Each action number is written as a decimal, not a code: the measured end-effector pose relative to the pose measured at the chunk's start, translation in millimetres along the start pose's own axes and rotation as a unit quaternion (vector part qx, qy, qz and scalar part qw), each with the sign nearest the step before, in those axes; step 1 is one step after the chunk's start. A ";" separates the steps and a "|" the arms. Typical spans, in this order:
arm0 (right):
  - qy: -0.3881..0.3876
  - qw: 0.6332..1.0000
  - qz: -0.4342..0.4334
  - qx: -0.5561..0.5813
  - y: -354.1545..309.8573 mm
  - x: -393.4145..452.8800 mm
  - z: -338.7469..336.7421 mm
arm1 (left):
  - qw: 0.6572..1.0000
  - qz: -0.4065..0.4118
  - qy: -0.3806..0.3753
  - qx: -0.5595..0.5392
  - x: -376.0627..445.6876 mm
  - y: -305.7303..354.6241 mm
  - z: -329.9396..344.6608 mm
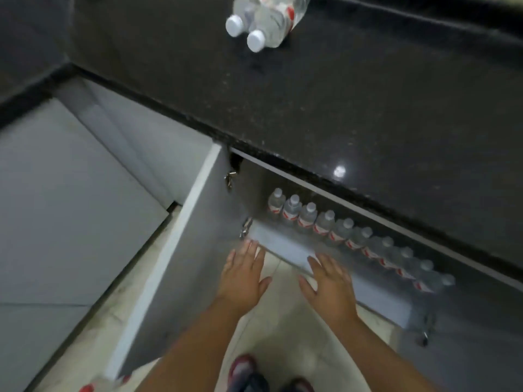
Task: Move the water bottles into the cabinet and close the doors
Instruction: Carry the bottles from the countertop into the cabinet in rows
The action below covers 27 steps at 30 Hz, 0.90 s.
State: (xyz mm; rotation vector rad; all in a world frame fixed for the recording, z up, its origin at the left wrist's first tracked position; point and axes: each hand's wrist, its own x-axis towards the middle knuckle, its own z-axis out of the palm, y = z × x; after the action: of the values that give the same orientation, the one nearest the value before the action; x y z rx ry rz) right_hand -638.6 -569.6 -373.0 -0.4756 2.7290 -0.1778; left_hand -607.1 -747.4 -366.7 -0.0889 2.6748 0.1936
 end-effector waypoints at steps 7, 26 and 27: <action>0.066 0.995 -0.067 0.025 -61.5 -80.4 -113.8 | 0.998 -0.023 0.051 -0.005 -128.1 -5.4 -127.4; 0.248 0.968 -0.030 0.034 -120.0 35.2 -272.9 | 0.982 -0.050 0.179 0.017 -70.1 -66.4 -286.6; 0.242 0.969 -0.029 0.039 -120.5 57.2 -277.4 | 0.983 -0.056 0.176 0.020 -51.7 -70.0 -295.1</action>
State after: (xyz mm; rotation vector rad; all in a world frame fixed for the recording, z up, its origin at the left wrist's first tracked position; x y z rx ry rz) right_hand -755.7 -685.5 -113.1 -0.5493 3.1664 -0.4697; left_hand -683.1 -859.5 -90.5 -0.2857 3.0130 0.0940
